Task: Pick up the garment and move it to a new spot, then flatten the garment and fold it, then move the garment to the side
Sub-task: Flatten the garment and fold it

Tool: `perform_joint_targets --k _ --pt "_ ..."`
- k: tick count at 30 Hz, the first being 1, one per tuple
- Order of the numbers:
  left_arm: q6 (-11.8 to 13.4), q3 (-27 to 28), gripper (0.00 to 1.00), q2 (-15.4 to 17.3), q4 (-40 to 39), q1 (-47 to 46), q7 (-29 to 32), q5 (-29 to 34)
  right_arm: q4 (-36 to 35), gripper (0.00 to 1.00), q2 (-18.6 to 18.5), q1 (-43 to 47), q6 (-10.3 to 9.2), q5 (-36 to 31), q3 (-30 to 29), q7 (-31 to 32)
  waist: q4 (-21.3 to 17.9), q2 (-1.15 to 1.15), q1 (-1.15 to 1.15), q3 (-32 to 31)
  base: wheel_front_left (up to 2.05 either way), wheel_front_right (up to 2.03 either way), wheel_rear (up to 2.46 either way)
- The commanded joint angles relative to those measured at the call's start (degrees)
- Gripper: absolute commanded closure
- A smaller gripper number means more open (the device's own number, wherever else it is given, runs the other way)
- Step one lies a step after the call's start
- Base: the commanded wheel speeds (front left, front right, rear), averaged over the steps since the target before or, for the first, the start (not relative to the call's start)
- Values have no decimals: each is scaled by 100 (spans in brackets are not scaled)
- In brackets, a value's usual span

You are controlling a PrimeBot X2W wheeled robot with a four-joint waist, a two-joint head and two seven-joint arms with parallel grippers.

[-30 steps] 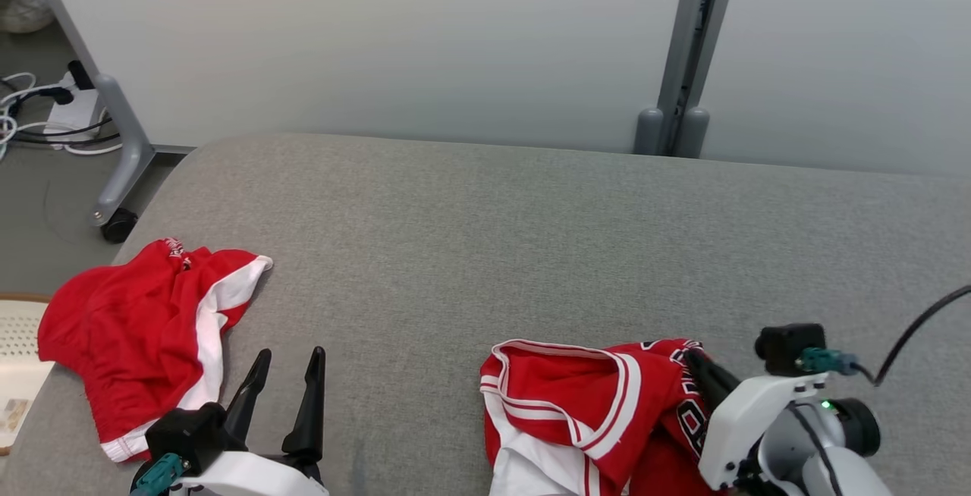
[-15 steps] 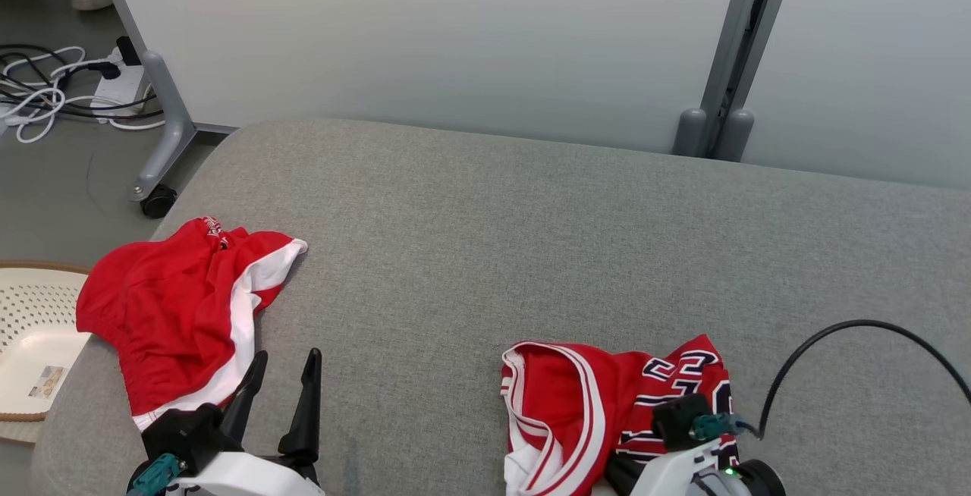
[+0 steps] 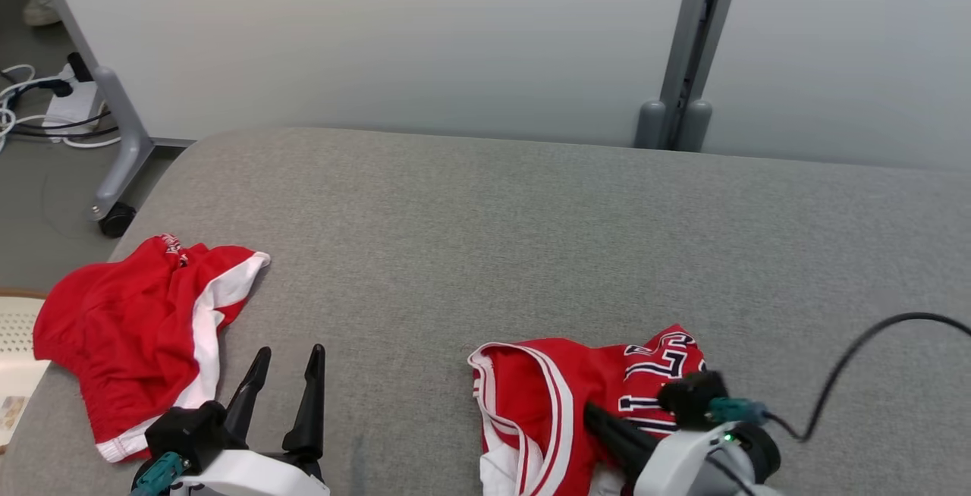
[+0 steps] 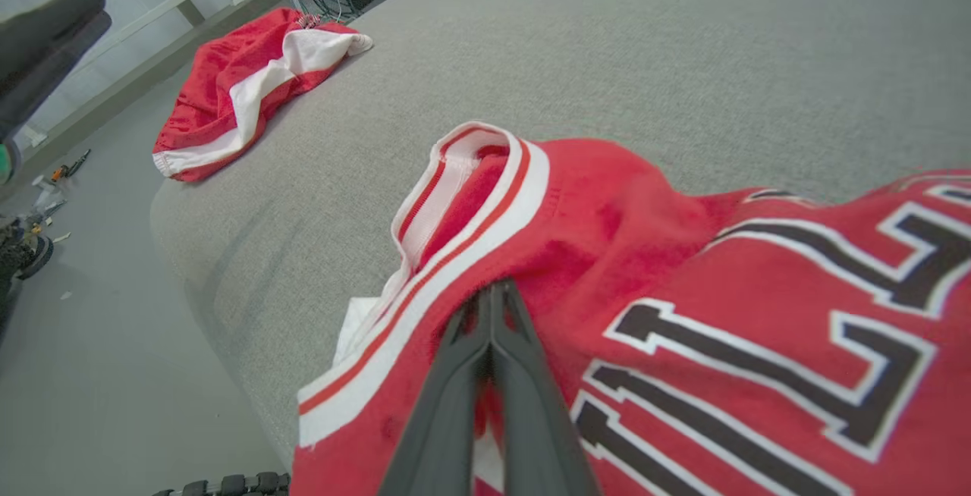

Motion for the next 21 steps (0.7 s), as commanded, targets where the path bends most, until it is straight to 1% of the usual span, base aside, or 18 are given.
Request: perform_joint_targets --k 1,3,7,12,17,21 --pt "-17 25 0 12 -18 -65 -25 42 -62 100 -63 -77 1 82 -22 -173 -61 0 0 4 0 0 0" --pt "-14 44 0 4 -28 -52 -25 56 -129 100 -92 -120 1 262 -43 -425 -125 0 0 8 0 0 0" --pt "-26 69 0 -3 -32 -35 -25 70 -196 100 -253 -161 1 610 -306 -882 -228 0 0 14 0 0 0" --pt "-50 62 0 -26 -15 -57 -25 98 -42 100 -524 -221 1 647 -651 -1069 -317 0 0 25 0 0 0" --pt "-63 99 0 -26 -42 -56 -25 122 25 100 -726 -119 1 602 -1254 -1383 -357 0 0 29 0 0 0" --pt "-46 156 0 -21 -100 -7 -25 147 -81 100 -819 18 1 559 -1688 -1572 -383 0 0 17 0 0 0"
